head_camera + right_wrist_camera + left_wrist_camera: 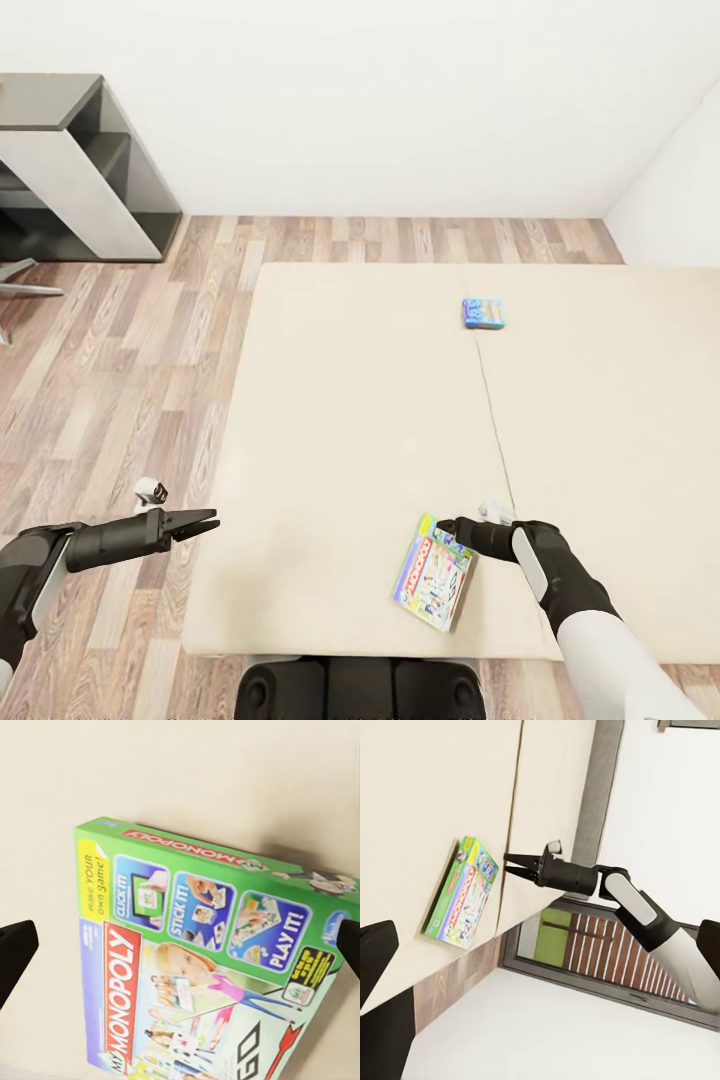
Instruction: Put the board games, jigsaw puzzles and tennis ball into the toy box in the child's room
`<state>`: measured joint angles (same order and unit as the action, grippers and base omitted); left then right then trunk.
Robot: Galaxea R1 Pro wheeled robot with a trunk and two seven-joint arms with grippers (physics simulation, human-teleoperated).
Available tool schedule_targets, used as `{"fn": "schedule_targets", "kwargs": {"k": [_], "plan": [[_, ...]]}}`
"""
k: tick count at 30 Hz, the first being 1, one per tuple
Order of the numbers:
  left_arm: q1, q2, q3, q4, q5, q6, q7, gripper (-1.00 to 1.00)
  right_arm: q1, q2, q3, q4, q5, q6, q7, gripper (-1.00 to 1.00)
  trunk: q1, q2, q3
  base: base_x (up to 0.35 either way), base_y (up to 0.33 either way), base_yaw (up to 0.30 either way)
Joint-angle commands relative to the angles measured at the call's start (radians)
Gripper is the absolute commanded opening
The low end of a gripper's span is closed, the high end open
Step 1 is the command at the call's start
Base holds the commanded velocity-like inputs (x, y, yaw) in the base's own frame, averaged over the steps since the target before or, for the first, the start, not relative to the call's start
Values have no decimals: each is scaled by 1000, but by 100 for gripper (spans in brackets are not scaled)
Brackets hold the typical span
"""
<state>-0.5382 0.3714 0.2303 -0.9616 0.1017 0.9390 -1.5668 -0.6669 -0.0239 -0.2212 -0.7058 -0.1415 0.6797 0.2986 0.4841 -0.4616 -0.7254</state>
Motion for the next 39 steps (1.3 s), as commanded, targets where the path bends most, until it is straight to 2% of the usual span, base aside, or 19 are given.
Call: {"fn": "schedule_targets", "kwargs": {"k": [1,9,19,39], "plan": [[0,0,0,0,0,11,-4,100,0,0,-3,-1,-5,6,1,100,0,-1,-3,0,0,0],[0,0,0,0,0,11,-4,100,1,1,-3,2,-6,7,-4,100,0,-1,-16,0,0,0],[0,-2,-1,0,0,11,-4,100,0,-13,-4,7,-9,8,-4,100,0,-1,-32,0,0,0],[0,-5,-2,0,0,11,-4,100,1,-7,-3,8,-8,2,-3,100,0,-1,-65,0,0,0]]}}
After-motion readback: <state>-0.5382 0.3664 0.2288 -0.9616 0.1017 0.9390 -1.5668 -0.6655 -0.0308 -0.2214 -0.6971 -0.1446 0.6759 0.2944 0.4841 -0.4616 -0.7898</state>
